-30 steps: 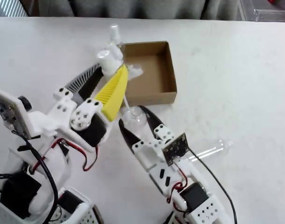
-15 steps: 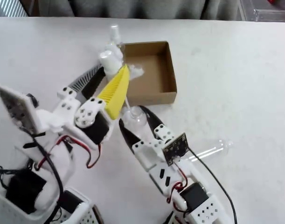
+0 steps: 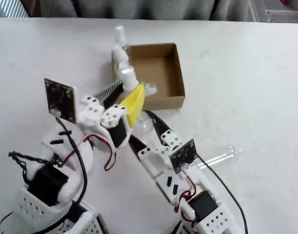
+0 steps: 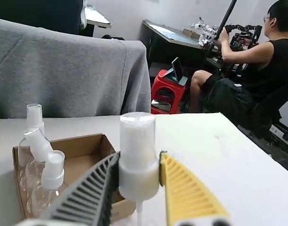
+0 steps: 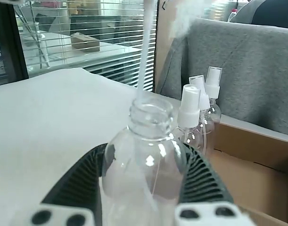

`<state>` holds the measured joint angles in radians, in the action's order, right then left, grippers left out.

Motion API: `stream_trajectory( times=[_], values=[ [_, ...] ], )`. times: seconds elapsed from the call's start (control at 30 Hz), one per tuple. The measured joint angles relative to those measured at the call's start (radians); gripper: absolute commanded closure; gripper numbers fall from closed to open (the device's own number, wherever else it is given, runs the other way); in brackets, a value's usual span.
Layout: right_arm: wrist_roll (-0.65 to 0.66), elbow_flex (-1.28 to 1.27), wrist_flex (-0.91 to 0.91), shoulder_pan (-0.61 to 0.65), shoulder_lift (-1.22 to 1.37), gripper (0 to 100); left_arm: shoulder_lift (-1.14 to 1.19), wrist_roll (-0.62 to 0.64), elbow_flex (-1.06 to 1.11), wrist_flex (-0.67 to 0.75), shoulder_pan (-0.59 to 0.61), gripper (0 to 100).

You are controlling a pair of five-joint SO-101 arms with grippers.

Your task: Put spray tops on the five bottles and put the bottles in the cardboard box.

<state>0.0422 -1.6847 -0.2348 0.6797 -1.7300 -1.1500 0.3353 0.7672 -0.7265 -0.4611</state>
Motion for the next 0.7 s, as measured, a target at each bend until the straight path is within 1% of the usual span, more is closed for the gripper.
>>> stream_trajectory(
  times=[0.13, 0.37, 0.53, 0.7],
  values=[
    [0.002, 0.0, 0.0, 0.002, 0.0, 98.2, -0.092, -0.002, 0.077, -0.012, -0.054, 98],
    [0.002, 0.0, 0.0, 0.002, 0.0, 98.2, -0.193, -0.009, 0.264, 0.028, -0.057, 98],
    [0.002, 0.0, 0.0, 0.002, 0.0, 98.2, -0.229, -0.083, 0.298, 0.028, -0.058, 98],
    [0.002, 0.0, 0.0, 0.003, 0.0, 98.2, -0.241, -0.098, 0.334, 0.031, -0.061, 98]
  ],
)
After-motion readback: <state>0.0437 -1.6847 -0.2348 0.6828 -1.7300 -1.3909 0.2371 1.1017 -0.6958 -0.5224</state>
